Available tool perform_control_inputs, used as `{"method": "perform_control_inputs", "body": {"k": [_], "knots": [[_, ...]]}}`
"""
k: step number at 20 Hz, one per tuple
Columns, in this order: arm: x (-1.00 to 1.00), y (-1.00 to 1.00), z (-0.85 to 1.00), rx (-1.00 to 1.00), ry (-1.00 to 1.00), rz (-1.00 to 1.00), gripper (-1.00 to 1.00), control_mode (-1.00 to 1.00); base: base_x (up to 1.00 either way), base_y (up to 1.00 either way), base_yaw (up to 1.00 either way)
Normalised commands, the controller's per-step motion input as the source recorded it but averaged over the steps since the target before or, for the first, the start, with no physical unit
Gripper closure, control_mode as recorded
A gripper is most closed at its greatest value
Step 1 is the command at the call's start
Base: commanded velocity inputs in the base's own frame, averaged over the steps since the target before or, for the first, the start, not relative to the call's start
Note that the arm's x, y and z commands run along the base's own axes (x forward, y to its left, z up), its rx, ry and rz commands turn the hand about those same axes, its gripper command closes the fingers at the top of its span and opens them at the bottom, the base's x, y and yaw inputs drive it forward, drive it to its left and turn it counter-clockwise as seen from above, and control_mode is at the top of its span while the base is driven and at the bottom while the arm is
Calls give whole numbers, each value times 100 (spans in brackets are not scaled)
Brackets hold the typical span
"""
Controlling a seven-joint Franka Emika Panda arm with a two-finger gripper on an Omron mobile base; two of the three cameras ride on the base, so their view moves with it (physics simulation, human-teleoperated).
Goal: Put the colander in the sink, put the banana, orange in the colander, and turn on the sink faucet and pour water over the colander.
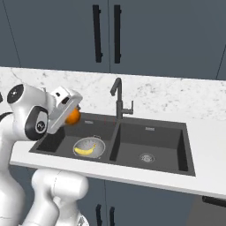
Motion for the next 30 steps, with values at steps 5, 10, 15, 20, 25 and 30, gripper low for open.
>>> {"method": "perform_control_inputs", "body": {"k": [5,10,15,20,25,30], "knots": [[3,87,-33,1,-3,19,100,-100,0,0,0],[44,52,-41,5,17,11,100,-100,0,0,0],[59,0,-51,10,25,1,100,-100,0,0,0],[34,-13,-61,12,24,0,100,-100,0,0,0],[21,-5,-67,5,8,-2,100,-100,0,0,0],[49,0,-62,0,1,-5,100,-100,0,0,0]]}}
